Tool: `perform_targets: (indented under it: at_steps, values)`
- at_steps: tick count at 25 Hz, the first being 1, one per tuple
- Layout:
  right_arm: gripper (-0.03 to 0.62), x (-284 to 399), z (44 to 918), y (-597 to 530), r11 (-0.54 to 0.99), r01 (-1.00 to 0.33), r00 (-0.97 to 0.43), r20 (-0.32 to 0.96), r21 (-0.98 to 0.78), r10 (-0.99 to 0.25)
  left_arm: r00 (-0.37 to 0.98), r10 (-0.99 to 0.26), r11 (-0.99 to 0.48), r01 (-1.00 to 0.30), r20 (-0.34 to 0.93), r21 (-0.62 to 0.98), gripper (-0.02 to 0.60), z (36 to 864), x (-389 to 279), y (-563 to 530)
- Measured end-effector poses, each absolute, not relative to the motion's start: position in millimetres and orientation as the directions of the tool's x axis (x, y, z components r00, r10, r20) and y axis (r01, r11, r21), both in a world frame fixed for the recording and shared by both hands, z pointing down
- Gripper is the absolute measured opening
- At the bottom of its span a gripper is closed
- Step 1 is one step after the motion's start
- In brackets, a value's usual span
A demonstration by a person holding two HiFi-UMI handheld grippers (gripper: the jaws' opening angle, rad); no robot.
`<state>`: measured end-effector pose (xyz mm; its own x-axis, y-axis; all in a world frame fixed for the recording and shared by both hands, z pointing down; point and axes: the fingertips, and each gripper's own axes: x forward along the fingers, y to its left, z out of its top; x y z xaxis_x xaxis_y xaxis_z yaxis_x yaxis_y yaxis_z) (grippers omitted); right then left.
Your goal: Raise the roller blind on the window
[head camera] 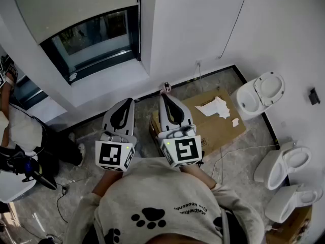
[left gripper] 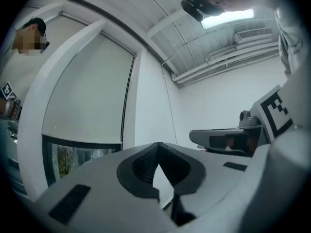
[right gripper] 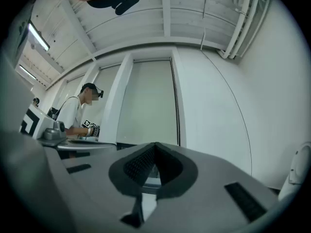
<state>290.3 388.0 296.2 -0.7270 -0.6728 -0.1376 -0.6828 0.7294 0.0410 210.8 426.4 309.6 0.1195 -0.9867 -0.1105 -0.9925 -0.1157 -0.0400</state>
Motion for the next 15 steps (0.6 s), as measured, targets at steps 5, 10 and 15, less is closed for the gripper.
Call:
perform_targets:
  at_steps: [5, 10, 15]
  values:
    - [0.008, 268, 296, 366, 0.723, -0.69, -0.72, -0.146, 0.044, -0.678, 0.138, -0.983, -0.135, -0.99, -0.12, -0.031, 0.008, 312, 190, 403]
    - [0.009, 242, 297, 330, 0.71, -0.704, -0.707, -0.133, 0.034, -0.695, 0.157, -0.98, -0.156, -0.988, -0.122, -0.018, 0.008, 312, 163, 365]
    - [0.009, 212, 300, 285, 0.68, -0.732, -0.67, -0.145, -0.033, -0.728, 0.204, -0.973, -0.203, -0.979, -0.111, -0.021, 0.008, 312, 131, 320]
